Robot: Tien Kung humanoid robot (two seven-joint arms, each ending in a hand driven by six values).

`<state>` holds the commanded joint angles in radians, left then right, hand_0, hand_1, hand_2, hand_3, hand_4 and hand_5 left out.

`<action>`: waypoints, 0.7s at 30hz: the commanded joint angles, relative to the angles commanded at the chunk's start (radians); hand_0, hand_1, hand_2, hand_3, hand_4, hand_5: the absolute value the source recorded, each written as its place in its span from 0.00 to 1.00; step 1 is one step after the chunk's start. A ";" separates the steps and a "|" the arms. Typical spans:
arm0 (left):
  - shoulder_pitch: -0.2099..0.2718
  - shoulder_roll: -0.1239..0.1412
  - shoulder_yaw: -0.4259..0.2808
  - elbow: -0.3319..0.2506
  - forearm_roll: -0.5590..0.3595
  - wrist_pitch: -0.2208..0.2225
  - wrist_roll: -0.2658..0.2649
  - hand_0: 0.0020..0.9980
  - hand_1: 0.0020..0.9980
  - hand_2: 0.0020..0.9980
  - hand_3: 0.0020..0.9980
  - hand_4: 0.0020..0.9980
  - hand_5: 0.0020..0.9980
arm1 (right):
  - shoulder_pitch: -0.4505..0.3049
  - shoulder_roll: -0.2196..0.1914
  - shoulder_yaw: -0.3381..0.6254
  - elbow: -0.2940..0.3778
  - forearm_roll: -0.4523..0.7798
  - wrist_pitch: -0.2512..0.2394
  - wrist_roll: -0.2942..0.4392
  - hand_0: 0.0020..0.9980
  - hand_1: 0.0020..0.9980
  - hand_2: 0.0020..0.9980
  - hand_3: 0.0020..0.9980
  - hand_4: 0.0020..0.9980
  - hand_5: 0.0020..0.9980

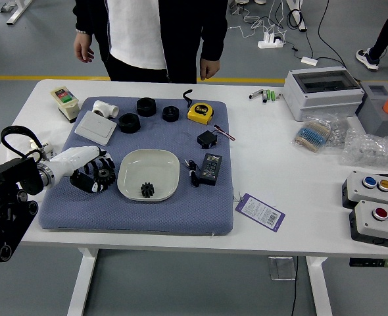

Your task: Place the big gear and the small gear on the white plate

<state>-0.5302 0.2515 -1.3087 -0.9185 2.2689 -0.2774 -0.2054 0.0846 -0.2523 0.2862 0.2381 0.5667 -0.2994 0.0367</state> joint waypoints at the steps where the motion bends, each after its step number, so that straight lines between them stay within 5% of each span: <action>1: 0.002 0.000 -0.009 -0.004 0.000 0.001 0.002 0.32 0.39 0.46 0.52 0.64 0.00 | 0.000 0.000 0.000 0.000 0.000 0.000 0.000 0.67 0.69 0.73 0.56 0.78 0.67; 10: 0.007 0.002 -0.056 -0.093 0.000 0.017 0.027 0.32 0.40 0.46 0.52 0.64 0.00 | -0.003 0.000 -0.002 0.000 0.000 0.001 0.000 0.67 0.69 0.73 0.56 0.79 0.67; 21: -0.029 -0.027 0.081 -0.144 0.000 0.069 0.017 0.30 0.40 0.46 0.53 0.63 0.00 | 0.001 -0.002 0.005 0.001 -0.002 -0.001 0.000 0.67 0.69 0.73 0.56 0.78 0.67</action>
<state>-0.5589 0.2241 -1.2275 -1.0622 2.2689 -0.2084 -0.1884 0.0861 -0.2541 0.2912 0.2391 0.5649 -0.3006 0.0364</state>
